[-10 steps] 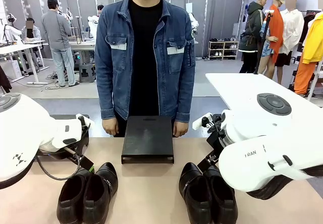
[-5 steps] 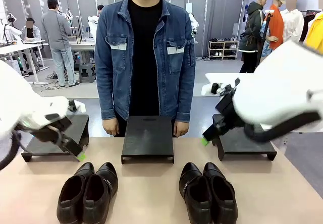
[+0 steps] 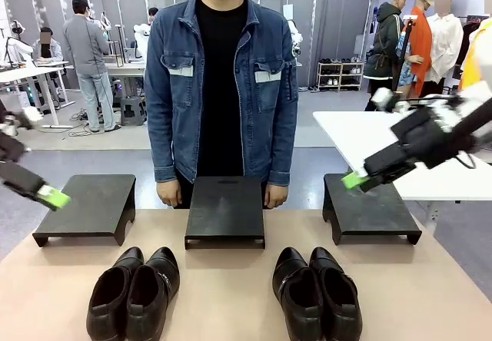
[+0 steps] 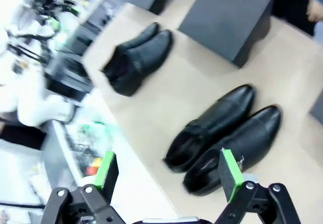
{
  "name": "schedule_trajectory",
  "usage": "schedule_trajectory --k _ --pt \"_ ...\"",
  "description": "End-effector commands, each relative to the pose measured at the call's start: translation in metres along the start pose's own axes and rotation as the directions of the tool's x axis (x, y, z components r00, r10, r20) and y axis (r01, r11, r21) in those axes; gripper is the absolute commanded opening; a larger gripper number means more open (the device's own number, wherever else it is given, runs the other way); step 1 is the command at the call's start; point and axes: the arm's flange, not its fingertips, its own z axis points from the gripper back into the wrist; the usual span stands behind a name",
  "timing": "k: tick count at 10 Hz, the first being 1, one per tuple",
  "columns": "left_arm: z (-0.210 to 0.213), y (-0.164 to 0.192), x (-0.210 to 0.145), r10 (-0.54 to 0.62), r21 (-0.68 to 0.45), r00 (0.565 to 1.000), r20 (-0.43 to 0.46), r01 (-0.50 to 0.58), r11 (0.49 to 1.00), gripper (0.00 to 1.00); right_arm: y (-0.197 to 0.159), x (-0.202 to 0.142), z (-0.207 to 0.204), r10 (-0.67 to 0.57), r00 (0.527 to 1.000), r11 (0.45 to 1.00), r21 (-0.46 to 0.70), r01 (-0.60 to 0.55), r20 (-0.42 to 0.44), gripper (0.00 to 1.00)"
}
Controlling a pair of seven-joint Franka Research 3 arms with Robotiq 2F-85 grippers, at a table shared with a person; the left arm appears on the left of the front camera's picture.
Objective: Place the shoes on the stand as instructed by the person.
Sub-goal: Pick up one pair of Shoes and place it on the Shoes Stand indicated by the person.
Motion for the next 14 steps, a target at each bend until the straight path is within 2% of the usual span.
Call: schedule_trajectory --k 1,2,4,7,9,11,12,14 --pt "0.042 0.03 -0.039 0.121 -0.157 0.988 0.101 -0.104 0.982 1.0 -0.038 -0.036 0.053 -0.124 0.99 0.985 0.129 0.114 0.072 1.0" --pt "0.065 0.044 -0.067 0.174 -0.224 0.967 0.187 -0.13 0.966 1.0 -0.051 -0.059 0.077 -0.171 0.98 0.973 0.172 0.152 0.101 1.0" --pt "0.107 0.07 -0.116 0.298 -0.274 0.912 0.28 -0.222 0.936 1.0 -0.077 -0.106 0.123 -0.266 0.943 0.949 0.223 0.221 0.197 1.0" --pt "0.138 0.085 -0.154 0.343 -0.273 0.863 0.371 -0.252 0.928 1.0 -0.096 -0.158 0.165 -0.333 0.888 0.933 0.25 0.26 0.318 1.0" --pt "0.143 0.085 -0.165 0.352 -0.267 0.839 0.415 -0.258 0.929 1.0 -0.099 -0.173 0.17 -0.341 0.88 0.93 0.253 0.265 0.33 1.0" --pt "0.138 0.087 -0.165 0.352 -0.242 0.818 0.456 -0.267 0.933 1.0 -0.101 -0.168 0.162 -0.308 0.891 0.939 0.256 0.229 0.333 1.0" --pt "0.144 0.088 -0.169 0.373 -0.261 0.832 0.41 -0.285 0.922 1.0 -0.1 -0.18 0.173 -0.364 0.87 0.923 0.252 0.29 0.332 1.0" --pt "0.144 0.088 -0.169 0.373 -0.261 0.832 0.41 -0.285 0.922 1.0 -0.1 -0.18 0.173 -0.364 0.87 0.923 0.252 0.29 0.332 1.0"
